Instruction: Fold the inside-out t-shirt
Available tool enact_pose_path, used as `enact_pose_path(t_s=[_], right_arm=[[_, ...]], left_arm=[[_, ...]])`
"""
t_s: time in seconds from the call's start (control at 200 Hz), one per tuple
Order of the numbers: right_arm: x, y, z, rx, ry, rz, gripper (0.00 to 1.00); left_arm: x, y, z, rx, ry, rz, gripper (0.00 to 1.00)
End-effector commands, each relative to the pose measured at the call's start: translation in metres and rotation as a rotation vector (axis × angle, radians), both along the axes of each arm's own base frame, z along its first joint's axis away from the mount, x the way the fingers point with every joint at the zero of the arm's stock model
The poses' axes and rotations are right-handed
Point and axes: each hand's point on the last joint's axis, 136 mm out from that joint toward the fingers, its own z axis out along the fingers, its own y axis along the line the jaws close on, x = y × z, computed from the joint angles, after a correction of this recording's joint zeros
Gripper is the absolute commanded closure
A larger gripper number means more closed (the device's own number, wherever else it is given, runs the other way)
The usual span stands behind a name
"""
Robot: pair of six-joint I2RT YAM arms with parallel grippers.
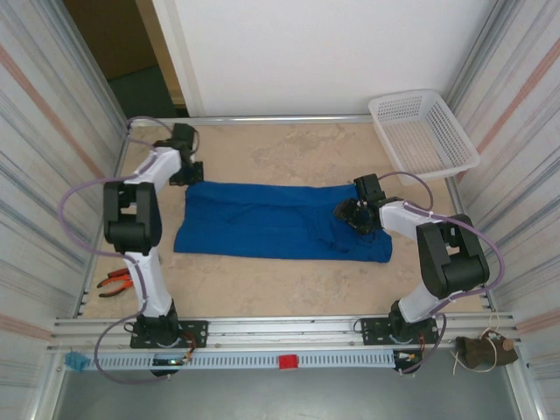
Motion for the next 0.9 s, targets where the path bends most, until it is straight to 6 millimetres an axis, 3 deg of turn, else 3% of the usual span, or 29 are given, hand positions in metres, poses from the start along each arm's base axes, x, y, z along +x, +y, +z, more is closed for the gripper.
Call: enact_pose_path(t_s=[0.0,0.05,0.13,0.195,0.276,0.406,0.571,0.746,0.892], right_arm=[[-0.031,-0.025,-0.034,-0.085,0.154,-0.084,0.43],[-0.031,-0.025,-0.035,-0.085,0.159,-0.090,0.43],[-0.031,-0.025,-0.036,-0.084,0.165,-0.100,0.43],[-0.031,-0.026,-0.036,-0.085,0.166,-0.109,0.43],[-0.030,-0.026,-0.036,-0.083,0.169,-0.114,0.43],[-0.031,-0.026,-0.037,-0.082,0.171,-0.118,0.43],[-0.031,-0.026,-0.037,-0.085,0.170,-0.118,0.44],[-0.032,-0.027,-0.035,-0.090,0.168,-0.119,0.44],[-0.031,-0.028,-0.033,-0.095,0.163,-0.121,0.44]], left_arm=[[0.006,-0.001,0.027,-0.391,-0.097,0.156,1.00],[0.007,0.001,0.022,-0.524,-0.090,0.214,0.99],[0.006,0.009,0.009,-0.629,-0.075,0.297,0.74],[0.004,0.016,0.003,-0.618,-0.067,0.322,0.60],[0.001,0.024,0.001,-0.558,-0.067,0.322,0.52],[-0.002,0.024,0.010,-0.419,-0.078,0.245,0.52],[0.002,0.004,0.014,-0.087,-0.057,0.028,0.56],[0.009,-0.015,0.001,0.189,-0.010,-0.153,0.63],[0.011,-0.018,-0.012,0.257,0.028,-0.198,0.69]])
